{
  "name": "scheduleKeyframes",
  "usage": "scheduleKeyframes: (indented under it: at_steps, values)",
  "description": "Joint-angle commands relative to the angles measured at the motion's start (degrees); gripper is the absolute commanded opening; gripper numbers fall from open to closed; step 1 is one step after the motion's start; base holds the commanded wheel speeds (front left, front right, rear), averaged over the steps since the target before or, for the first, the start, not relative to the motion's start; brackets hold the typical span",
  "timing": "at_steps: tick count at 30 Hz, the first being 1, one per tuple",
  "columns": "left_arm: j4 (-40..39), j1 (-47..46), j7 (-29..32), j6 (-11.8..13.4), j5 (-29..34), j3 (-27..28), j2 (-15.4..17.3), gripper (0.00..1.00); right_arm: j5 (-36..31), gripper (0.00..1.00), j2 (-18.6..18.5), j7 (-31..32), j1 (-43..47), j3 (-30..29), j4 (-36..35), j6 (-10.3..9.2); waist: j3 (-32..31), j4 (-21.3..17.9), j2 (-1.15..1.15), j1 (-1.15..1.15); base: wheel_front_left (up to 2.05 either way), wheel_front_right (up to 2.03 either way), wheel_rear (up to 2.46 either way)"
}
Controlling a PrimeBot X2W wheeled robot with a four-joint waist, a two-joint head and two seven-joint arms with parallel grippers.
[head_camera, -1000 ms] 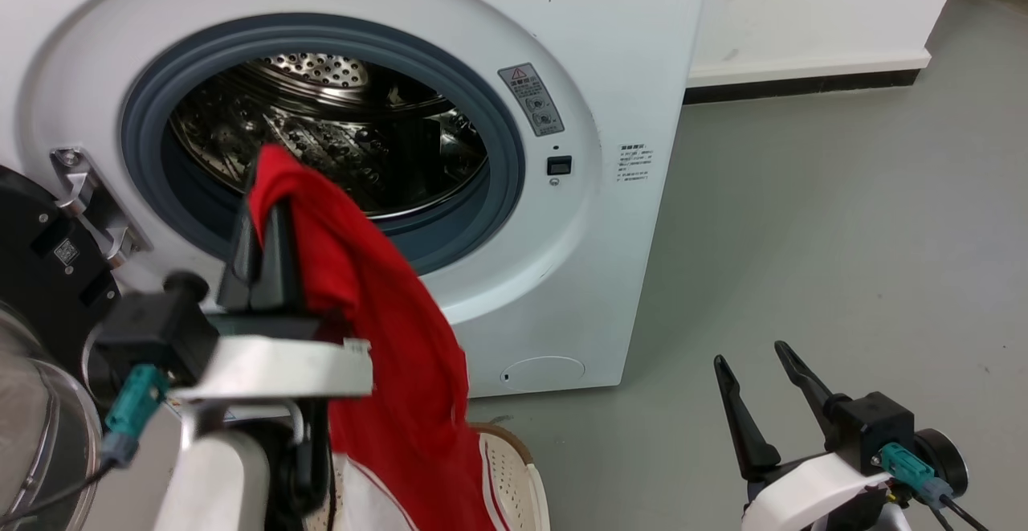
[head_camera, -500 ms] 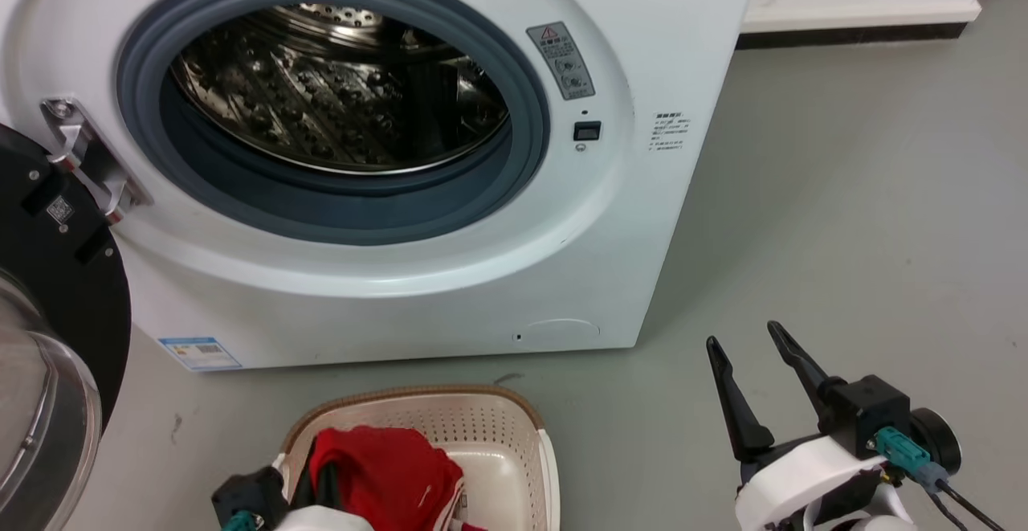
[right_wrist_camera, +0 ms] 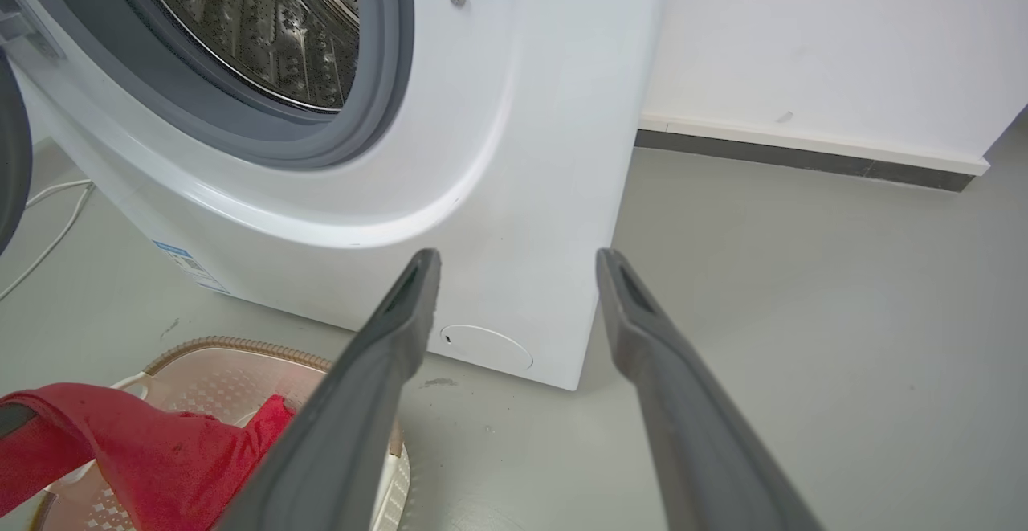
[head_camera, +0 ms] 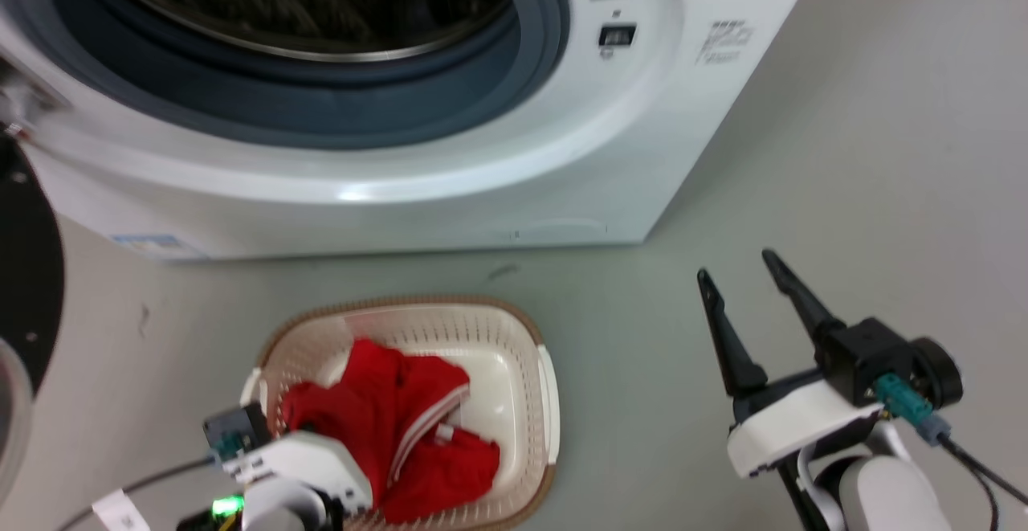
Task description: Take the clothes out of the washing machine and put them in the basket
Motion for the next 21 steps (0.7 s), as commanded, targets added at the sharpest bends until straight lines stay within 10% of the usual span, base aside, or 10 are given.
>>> scheduleKeyframes:
  at_steps: [1,12,15,17,21]
  values:
    - [1.09,-2.54,-0.37,-0.24,0.22,0.69,0.26,0.0,-0.36,1.0,-0.02,-0.28,-1.59,-0.14,-0.54,-0.04,5.99,-0.24,0.0,-0.01,0.0,0.0,0.0]
    - [12.16,-13.16,-0.29,0.62,0.68,3.99,-0.5,0.0,-1.72,1.0,-0.77,-1.23,-6.26,0.08,-1.79,-0.04,18.87,-0.51,0.0,-0.01,0.0,0.0,0.0]
    - [14.07,-14.46,-0.3,1.0,0.17,4.98,-0.59,0.46,-1.57,1.0,-0.99,-1.7,-7.03,0.12,-1.3,-0.04,19.76,-0.64,0.0,-0.01,0.0,0.0,0.0]
    - [14.92,-14.58,-0.3,0.94,-0.18,5.69,-0.63,0.96,-1.51,1.0,-1.01,-1.87,-7.32,-0.06,-0.75,-0.04,19.72,-0.63,0.0,-0.01,0.0,0.0,0.0]
    - [14.18,-13.2,-0.3,0.34,0.38,6.28,-0.69,1.0,-1.44,1.0,-0.9,-2.47,-7.58,-0.31,0.4,-0.04,17.92,-0.7,0.0,-0.01,0.0,0.0,0.0]
